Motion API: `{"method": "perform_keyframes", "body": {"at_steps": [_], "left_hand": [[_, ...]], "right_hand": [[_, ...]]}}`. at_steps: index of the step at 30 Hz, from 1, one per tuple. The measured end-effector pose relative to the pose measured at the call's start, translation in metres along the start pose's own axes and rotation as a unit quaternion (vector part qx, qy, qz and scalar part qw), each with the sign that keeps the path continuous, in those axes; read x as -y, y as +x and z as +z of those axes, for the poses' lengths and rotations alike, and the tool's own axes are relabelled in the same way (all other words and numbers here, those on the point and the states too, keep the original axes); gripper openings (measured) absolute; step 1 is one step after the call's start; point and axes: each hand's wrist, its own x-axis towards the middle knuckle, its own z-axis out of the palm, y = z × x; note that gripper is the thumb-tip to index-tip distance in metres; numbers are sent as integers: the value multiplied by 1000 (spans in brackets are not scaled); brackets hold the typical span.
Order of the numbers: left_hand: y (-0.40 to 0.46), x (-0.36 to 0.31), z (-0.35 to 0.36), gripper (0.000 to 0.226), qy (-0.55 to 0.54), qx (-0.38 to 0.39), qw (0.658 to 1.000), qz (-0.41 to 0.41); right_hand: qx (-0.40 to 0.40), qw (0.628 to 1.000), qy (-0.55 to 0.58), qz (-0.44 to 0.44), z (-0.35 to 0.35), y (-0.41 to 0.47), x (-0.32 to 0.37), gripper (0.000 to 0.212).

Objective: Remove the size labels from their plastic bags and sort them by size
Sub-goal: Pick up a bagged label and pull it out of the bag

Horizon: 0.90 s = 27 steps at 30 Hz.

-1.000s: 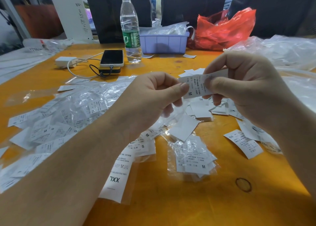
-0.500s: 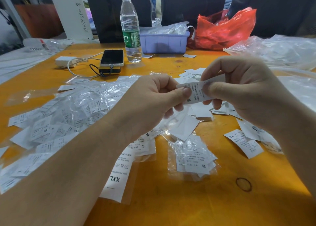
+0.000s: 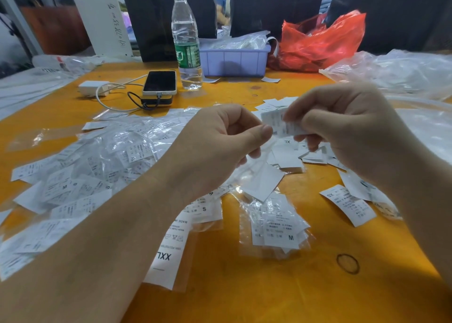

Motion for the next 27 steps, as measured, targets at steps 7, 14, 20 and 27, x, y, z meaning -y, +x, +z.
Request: {"method": "perform_keyframes", "body": {"at_steps": [7,14,20,27], "left_hand": [[0,-1,0,37,-34,20,999,5],[0,-2,-2,41,-77,17,997,5],[0,-3,-1,42,-77,44,996,-15],[0,-3,-2,9,-52,25,998,-35]], "right_hand": [[176,983,7,41,-1,-3,2,20],[200,977,56,42,2,-4,2,31],[157,984,78,39,3,-4,2,18],[111,990,59,61,1,-3,2,7]]}}
